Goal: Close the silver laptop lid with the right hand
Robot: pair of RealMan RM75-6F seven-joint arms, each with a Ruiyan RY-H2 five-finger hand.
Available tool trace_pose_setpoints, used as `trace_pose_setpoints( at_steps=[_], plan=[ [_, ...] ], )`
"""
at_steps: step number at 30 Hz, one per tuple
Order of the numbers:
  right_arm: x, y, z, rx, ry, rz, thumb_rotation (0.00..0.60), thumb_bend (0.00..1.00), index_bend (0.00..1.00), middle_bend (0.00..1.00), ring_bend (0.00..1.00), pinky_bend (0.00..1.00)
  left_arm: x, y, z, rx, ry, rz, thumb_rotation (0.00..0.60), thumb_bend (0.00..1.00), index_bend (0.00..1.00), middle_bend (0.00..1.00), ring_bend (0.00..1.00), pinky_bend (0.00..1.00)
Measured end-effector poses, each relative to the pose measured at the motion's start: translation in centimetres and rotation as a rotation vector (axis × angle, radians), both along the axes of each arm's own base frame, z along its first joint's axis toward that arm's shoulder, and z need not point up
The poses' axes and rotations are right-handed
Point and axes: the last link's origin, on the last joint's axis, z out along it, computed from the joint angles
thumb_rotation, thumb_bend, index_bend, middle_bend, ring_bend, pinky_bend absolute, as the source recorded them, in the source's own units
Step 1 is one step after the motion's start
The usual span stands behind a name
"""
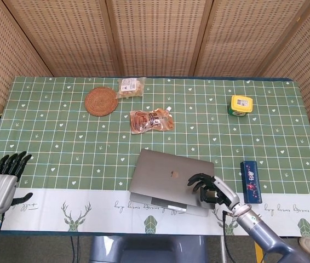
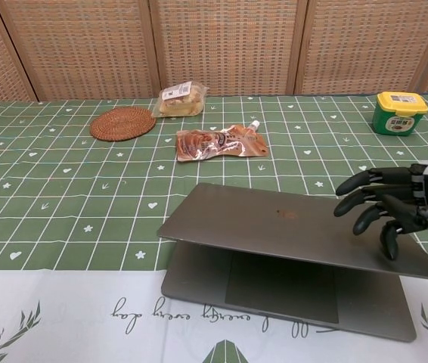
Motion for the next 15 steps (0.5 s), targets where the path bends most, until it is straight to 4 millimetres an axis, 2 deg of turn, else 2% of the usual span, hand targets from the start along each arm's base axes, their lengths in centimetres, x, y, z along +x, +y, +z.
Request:
trace_pose_setpoints(
  at_steps=[15],
  plan=[
    [-1.1, 1.1, -2.2, 0.057, -0.013, -0.028, 0.600, 0.86, 0.36, 0.43, 0.43, 0.61, 0.0, -0.1, -0.2, -0.009, 0.005, 0.002, 0.600, 0.08, 0.00, 0.00, 0.00, 0.00]
  ],
)
